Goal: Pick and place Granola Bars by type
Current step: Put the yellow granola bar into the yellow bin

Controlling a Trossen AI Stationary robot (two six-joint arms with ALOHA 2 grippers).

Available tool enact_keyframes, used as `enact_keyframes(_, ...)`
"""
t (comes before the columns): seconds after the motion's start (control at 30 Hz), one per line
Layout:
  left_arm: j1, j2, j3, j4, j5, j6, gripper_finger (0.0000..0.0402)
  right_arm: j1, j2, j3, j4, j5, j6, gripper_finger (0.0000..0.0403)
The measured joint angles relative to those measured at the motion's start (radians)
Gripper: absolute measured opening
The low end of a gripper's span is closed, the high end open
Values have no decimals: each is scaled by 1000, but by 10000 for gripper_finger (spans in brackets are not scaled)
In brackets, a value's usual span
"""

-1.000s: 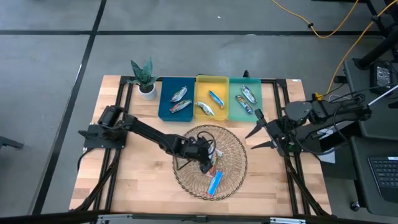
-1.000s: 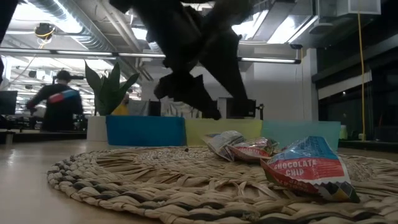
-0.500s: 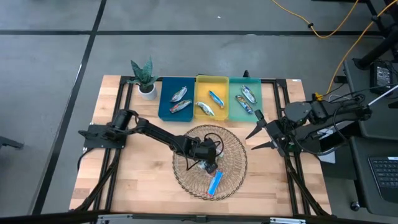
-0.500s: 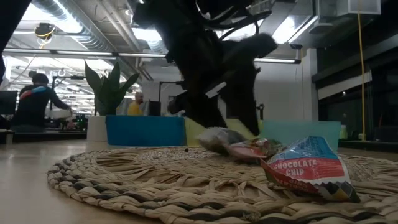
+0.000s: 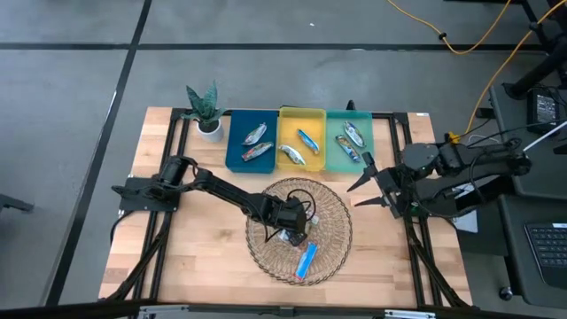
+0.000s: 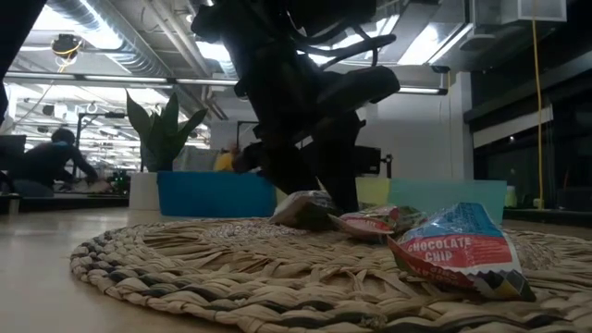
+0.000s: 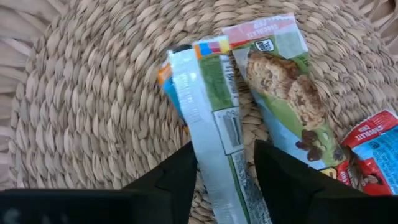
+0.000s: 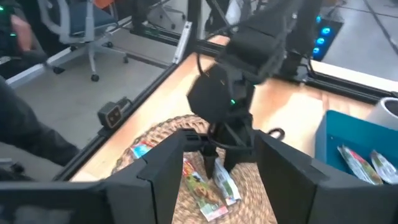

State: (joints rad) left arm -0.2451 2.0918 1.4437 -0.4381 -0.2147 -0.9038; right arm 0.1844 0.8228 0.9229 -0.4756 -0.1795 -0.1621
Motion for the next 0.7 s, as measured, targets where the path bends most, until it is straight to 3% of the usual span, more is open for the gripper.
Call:
enact_keyframes(0.33,-4,0,0,0,22,-52,72,-37,-272,-440,428,-7,228,199)
enact_keyframes(0.53,-3,0,0,4,29,-56,34,-37,-447,-592,469,31,285,199)
enact_keyframes(0.7,-2,0,-1,48,35,-74,28,-38,-590,-659,452,158,225,199)
